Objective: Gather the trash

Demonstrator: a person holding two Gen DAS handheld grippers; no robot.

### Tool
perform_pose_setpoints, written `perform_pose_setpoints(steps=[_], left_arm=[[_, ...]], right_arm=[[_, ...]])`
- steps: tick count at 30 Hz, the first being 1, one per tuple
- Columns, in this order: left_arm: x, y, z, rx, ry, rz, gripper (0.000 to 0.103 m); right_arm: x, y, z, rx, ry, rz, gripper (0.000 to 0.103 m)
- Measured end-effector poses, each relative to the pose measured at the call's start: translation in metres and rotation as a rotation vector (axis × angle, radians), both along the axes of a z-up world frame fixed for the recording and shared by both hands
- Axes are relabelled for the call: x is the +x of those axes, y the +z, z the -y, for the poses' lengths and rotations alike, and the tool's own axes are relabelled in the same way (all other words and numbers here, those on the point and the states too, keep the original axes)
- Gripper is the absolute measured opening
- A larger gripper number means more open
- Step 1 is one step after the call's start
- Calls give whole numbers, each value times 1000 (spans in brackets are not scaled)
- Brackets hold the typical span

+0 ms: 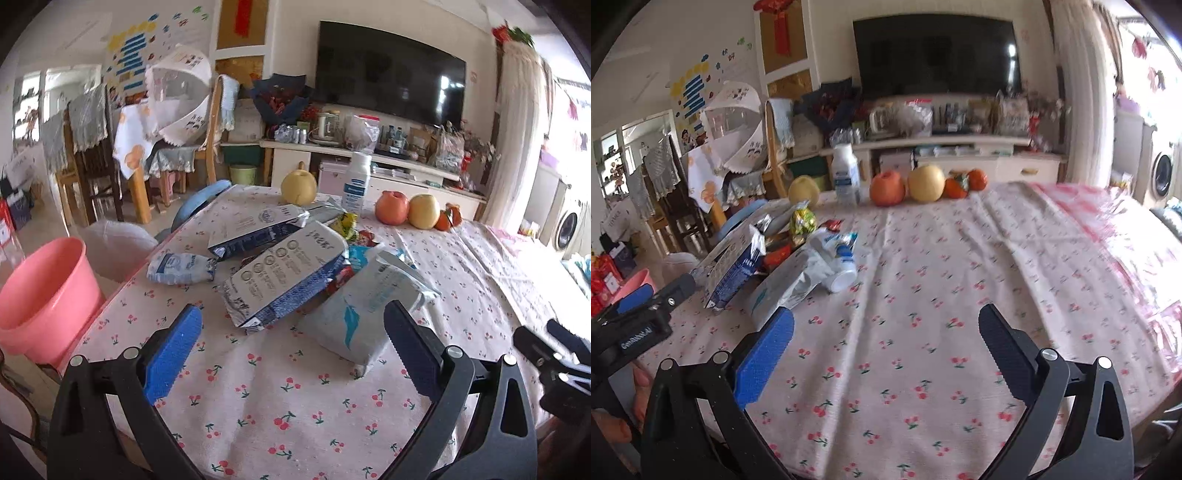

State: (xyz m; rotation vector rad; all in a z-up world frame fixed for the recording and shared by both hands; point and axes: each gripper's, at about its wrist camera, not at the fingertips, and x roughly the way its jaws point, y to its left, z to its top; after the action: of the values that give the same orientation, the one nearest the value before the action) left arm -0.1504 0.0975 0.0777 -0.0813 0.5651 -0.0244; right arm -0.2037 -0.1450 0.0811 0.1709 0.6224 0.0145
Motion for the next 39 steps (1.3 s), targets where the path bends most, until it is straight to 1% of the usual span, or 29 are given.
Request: perform_pose_setpoints(steps=[2,5,6,7,9,11,12,15,16,20,22,26,28,32,35,36,37,38,39], left_arm=[[2,0,-8,-27,11,2,99],[0,1,-22,-69,36,35,99],[2,1,-30,-95,43,36,99],[4,1,-33,-111,44,33,99],[10,0,-42,-136,40,16,99],[19,0,-49,-155,24,2,99],[23,1,-50,-154,18,-1,99],[36,3,-48,-100,-28,-24,99],[42,3,-45,-61,-52,-36,99],[62,-3,-31,69,-152,-91,99],[70,-8,-23,135,-184,-106,99],[87,-19,-12,209,-243,-154,99],[96,-26,-6,251,-266,-183,96],[109,-30,3,313,-306,-204,95],[119,-37,10,362,-325,-239,95],[121,-38,11,368,-329,-245,90],[123,-38,13,375,-335,-253,83],[125,-38,14,379,-338,-259,80],[126,-39,16,383,-339,-259,79]], right_arm=[[10,-5,-5,22,38,-24,99],[24,-12,-12,63,98,-56,98],[29,-14,-15,86,125,-66,96],[33,-16,-17,106,144,-73,85],[43,-22,-21,161,190,-106,68],[54,-33,-24,248,243,-164,66],[58,-37,-25,285,260,-182,63],[65,-40,-27,346,297,-202,55],[69,-42,-27,379,309,-212,52],[83,-52,-20,517,321,-244,51],[89,-55,-17,578,330,-255,51],[99,-59,-13,656,345,-281,53],[104,-60,-13,693,357,-288,53],[115,-60,-15,718,369,-286,53],[125,-63,-17,731,372,-290,53],[127,-63,-17,734,371,-290,53],[128,-63,-17,737,371,-290,53],[129,-63,-18,739,371,-291,53],[131,-64,-18,738,371,-291,53]])
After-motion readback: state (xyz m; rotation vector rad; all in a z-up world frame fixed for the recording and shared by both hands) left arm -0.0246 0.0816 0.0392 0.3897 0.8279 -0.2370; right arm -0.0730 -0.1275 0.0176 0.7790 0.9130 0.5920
